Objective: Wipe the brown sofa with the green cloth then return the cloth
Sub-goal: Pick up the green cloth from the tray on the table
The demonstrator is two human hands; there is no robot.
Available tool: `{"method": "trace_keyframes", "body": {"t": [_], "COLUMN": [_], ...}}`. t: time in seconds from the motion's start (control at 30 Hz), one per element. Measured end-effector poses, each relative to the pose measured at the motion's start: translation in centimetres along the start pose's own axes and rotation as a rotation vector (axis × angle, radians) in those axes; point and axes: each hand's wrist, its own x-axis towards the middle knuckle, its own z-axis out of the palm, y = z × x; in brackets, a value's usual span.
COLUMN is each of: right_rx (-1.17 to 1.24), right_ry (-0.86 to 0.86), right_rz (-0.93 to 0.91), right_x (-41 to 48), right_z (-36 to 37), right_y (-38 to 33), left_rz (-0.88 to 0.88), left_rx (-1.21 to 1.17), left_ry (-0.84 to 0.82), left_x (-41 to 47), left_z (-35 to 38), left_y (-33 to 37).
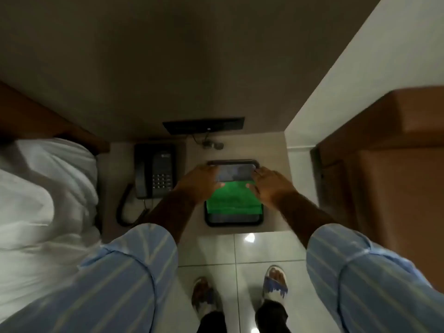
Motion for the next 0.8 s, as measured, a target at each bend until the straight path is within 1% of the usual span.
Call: {"method": "trace_keyframes", "body": {"t": [0.17,0.3,0.47,0.57,0.63,0.7,0.8], "right_rx": [-0.070,-0.114,-0.035,0.021,0.086,0.196,0.336], "right_ry": [-0.052,-0.008,0.087,0.098,0.071,0.036,0.071], "right_rz": [0.021,-0.023,-0.023,0.014,0.043,0.090,0.147], "right_x": [5.6,6.7,7.1,6.3,5.2,3.6,0.7], "right_z": [4.3,6.9,8.8,8.1,7.2,5.6,1.9], "right_y": [1.9,1.9,2.0,1.7,1.7,2.5,4.6], "left_rz": [-0.049,-0.123,-0.136,-0.158,-0.168,-0.102,0.002], "left_rx": [0.315,0.397,0.478,0.439,0.304,0.184,0.137], "left_ry": [-0.018,-0.047,-0.070,-0.116,-0.111,-0.078,-0.029], "left_x": [4.3,5.8,7.0,6.8,5.9,4.7,3.2], "left_z": [7.0,9.9,11.0,10.1,8.8,7.1,3.1], "left_y": [-2.9,-3.8,-3.9,-3.0,-2.3,-0.8,3.0]}}
